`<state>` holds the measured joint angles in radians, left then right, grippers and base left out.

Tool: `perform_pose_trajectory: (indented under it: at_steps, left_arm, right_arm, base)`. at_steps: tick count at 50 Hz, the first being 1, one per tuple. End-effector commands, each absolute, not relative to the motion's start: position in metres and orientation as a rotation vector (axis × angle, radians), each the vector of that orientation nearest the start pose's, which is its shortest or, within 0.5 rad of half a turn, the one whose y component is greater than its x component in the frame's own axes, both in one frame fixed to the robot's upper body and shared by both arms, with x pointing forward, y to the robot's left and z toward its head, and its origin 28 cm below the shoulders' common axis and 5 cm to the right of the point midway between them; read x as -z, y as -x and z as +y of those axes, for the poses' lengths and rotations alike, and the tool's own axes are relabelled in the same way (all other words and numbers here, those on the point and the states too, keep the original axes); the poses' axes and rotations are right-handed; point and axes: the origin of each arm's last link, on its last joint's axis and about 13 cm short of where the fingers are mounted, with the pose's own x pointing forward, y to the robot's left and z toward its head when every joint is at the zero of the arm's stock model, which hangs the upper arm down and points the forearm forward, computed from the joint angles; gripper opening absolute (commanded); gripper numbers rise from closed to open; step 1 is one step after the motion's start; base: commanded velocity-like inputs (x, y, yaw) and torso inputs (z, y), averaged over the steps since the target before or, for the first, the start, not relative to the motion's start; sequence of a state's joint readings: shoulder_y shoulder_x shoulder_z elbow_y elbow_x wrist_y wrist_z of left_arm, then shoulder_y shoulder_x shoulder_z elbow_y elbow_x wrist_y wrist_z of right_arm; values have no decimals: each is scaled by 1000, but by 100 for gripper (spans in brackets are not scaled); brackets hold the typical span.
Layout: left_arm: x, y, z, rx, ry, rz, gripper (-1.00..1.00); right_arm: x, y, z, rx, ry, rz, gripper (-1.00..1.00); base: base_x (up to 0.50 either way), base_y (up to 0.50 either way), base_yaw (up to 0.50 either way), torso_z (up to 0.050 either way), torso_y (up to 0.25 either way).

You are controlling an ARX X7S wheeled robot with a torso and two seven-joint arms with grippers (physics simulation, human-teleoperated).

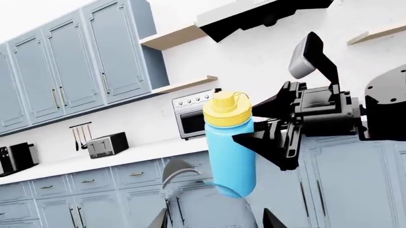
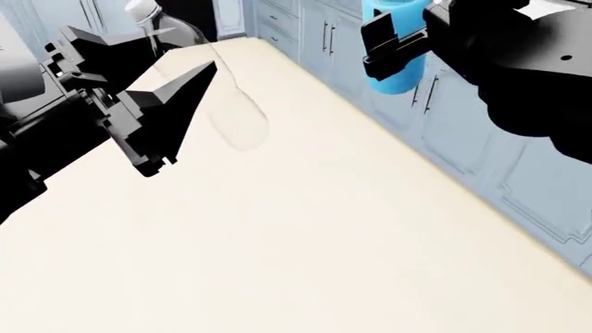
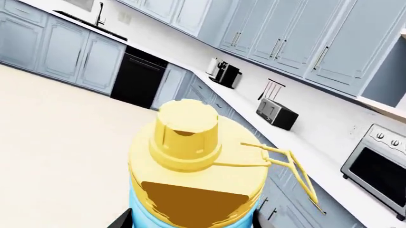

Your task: Move the drinks to the dining counter.

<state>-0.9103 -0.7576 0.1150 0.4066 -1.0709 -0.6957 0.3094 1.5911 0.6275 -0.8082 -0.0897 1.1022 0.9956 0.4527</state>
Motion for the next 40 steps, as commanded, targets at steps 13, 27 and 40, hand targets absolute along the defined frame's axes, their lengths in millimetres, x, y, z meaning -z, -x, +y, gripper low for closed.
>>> perform_pose_trajectory:
  at_steps: [13, 27, 40]
  left_arm:
    - [-302, -260, 289, 816, -94, -379, -100]
    - [-301, -261, 288, 820, -99, -371, -100]
    - [-303, -260, 289, 796, -89, -383, -100]
  right_arm:
    - [-360, -303, -121, -150, 458, -114, -100]
    - [-357, -304, -122, -152, 458, -112, -100]
    - [-357, -304, -122, -148, 458, -114, -100]
  base:
    - [220, 449, 389, 0, 2]
    - [190, 462, 389, 1, 2]
    - [160, 474, 389, 0, 2]
